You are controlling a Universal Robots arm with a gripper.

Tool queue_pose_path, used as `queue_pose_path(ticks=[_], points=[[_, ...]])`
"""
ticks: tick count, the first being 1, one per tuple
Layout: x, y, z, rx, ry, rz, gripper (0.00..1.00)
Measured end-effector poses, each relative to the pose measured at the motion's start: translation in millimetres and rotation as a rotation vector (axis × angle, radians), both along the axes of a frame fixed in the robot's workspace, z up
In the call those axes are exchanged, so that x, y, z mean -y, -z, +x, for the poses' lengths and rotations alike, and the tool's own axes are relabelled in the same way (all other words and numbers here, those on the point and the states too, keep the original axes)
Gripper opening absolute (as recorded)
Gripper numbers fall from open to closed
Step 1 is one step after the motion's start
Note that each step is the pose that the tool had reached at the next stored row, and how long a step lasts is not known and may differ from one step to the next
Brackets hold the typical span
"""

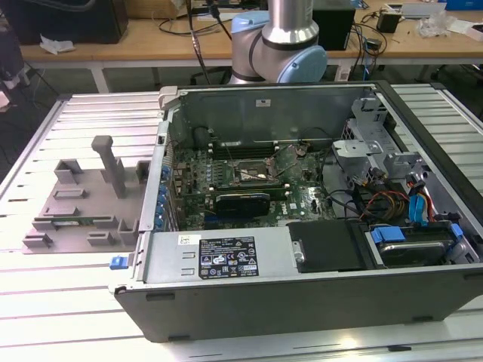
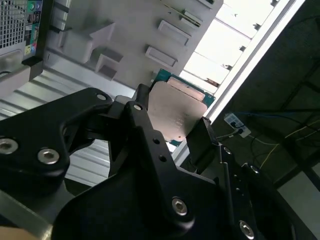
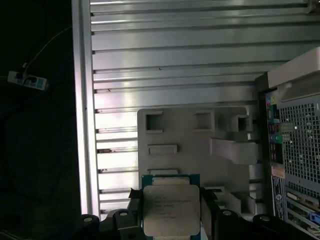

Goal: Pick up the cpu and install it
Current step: 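Pick up the cpu and move it towards the insertion slot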

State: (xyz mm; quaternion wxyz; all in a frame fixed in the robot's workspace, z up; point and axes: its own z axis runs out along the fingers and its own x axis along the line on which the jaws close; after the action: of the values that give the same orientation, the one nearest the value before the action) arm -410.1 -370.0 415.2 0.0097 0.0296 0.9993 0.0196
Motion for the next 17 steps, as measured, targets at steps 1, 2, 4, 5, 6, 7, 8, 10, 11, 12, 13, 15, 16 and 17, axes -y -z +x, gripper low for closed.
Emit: queue_pose_path(ticks=[1,2,4,5,6,7,8,10,11,12,13,15,16,17], points=[[-0.1,-2.9,0.0,0.0,0.0,0.0,0.55],[-0.3,-4.4,0.0,0.0,0.0,-0.0001,0.55],[-0.5,-8.0,0.0,0.0001,0.0,-0.0001,0.55],[-0.5,-8.8,0.0,0.0003,0.0,0.0001,0.55],[-0.5,-8.7,0.0,0.0004,0.0,0.0001,0.55],[-0.5,-8.9,0.0,0.0002,0.0,0.0,0.55],[-0.6,-9.0,0.1,0.0001,0.0,-0.0001,0.55],[-0.5,-9.0,4.7,0.0002,0.0,-0.0001,0.55],[-0.6,-9.0,7.3,0.0,0.0,-0.0001,0.55],[-0.6,-9.0,9.2,0.0,0.0,-0.0001,0.55],[-0.6,-8.9,12.1,0.0002,0.0,0.0,0.55],[-0.6,-8.9,18.3,0.0002,0.0,0.0,0.55],[-0.6,-9.0,20.5,0.0001,0.0,0.0,0.55],[-0.8,-9.0,27.4,0.0001,0.0,0.0,0.55]])
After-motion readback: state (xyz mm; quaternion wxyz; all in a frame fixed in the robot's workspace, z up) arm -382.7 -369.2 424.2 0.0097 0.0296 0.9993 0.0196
